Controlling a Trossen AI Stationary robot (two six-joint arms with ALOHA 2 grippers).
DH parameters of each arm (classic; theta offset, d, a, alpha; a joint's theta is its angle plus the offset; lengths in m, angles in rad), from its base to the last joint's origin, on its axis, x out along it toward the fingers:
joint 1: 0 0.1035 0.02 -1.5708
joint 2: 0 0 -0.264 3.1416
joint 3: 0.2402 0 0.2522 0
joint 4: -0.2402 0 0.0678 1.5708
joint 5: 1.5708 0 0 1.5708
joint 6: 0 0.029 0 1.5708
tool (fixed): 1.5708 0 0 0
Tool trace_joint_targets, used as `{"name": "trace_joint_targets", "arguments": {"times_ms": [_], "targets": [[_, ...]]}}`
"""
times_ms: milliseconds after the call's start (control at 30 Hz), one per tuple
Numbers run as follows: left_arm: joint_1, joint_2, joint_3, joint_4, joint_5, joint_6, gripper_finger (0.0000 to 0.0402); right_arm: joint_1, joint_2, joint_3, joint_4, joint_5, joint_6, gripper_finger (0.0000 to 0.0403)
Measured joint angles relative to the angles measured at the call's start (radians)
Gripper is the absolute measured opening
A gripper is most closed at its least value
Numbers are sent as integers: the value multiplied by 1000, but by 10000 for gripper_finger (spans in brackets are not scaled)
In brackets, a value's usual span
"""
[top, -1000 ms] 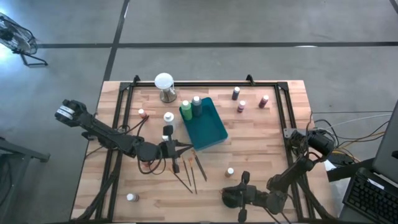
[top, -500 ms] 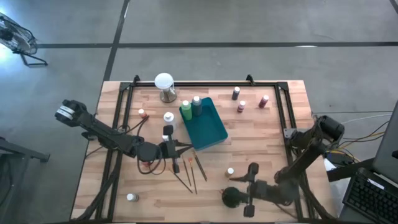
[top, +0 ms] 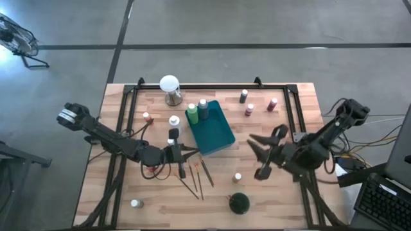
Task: Pick & Place Paint Supplies
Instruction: Put the gold paint brush into the green cup
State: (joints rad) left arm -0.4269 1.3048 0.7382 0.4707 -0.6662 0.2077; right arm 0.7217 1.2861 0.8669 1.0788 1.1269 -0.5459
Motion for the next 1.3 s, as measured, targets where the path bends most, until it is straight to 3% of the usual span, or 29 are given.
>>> {"name": "trace_joint_targets", "arguments": {"times_ms": [200, 533, 667, 800, 1000, 1100, 1300], "targets": [[0, 0, 1, 0, 0, 8, 10, -8, -68, 0, -217, 0, 77, 47], [-10, 0, 20, -67, 24, -5, 10, -10, -78, 121, -897, 2, 431, 23], [-10, -1, 82, -239, 75, -19, 14, -13, -84, 144, -1126, 2, 604, 33], [-6, -1, 171, -567, 135, -152, 49, -30, -83, 138, -1293, 1, 750, 50], [-13, 0, 283, -975, 347, -359, 110, -37, -82, 134, -1454, -3, 891, 76], [-27, 0, 311, -1089, 450, -348, 123, -37, -82, 134, -1464, -4, 891, 86], [-55, 20, 295, -1168, 460, -310, 126, -62, -80, 129, -1464, -7, 902, 101]]}}
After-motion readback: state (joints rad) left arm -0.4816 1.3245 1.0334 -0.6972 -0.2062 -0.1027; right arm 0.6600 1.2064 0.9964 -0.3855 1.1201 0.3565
